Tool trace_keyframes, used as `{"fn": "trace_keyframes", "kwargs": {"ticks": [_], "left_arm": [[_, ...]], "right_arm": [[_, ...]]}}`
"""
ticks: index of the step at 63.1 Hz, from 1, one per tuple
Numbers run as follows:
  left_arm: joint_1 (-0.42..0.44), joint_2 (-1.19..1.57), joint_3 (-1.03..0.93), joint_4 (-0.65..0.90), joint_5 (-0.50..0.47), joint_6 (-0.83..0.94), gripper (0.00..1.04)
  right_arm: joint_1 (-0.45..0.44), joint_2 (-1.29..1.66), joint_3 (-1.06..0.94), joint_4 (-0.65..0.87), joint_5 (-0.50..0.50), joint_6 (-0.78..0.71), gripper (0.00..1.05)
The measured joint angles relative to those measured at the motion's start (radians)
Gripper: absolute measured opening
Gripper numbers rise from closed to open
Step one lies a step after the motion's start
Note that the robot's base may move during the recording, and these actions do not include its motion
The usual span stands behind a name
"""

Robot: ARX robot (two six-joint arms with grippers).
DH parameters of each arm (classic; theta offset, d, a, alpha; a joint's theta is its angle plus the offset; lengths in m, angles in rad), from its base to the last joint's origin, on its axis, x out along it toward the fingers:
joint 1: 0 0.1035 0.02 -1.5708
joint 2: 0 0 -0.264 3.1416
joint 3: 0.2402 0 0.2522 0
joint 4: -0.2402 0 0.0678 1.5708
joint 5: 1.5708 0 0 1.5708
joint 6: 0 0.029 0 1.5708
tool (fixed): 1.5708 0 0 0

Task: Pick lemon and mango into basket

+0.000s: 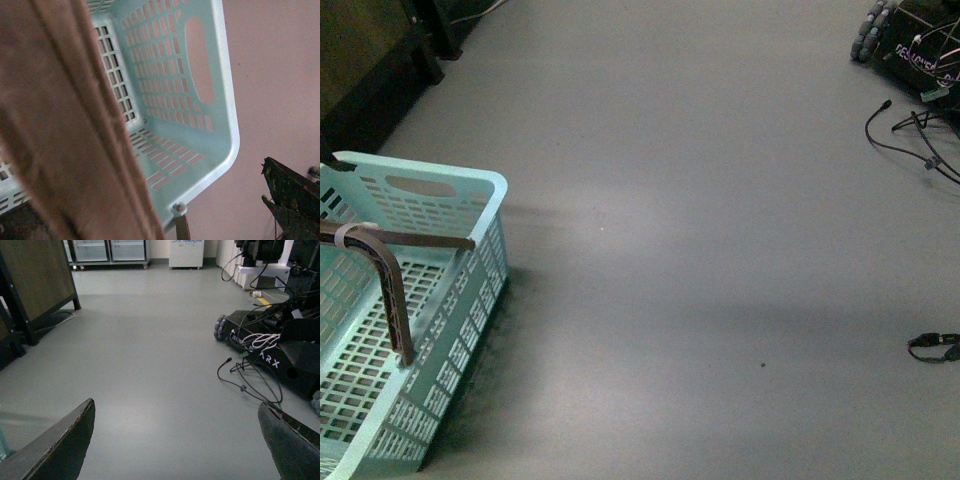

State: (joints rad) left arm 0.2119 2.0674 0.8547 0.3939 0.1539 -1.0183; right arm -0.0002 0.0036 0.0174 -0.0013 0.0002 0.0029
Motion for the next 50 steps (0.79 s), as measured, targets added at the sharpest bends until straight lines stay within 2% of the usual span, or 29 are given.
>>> {"fn": "trace_keyframes", "kwargs": {"ticks": [16,31,41,50], "left_arm": [[0.006,0.064,0.081,-0.008,-0.013,0.010,0.98],[0.004,0.093,0.099,-0.020,-0.034,0.020,0.56],[-0.002,0.094,0.104,-0.024,-0.047,-0.079,0.33],[-0.017,0.070,0.069,0.006,-0.050,-0.079,0.29]], "right_arm": [[0.000,0.000,0.000,0.000,0.000,0.000,0.96],[0.000,0.000,0.000,0.000,0.000,0.000,0.96],[0.000,0.000,0.000,0.000,0.000,0.000,0.96],[0.000,0.000,0.000,0.000,0.000,0.000,0.96]]}}
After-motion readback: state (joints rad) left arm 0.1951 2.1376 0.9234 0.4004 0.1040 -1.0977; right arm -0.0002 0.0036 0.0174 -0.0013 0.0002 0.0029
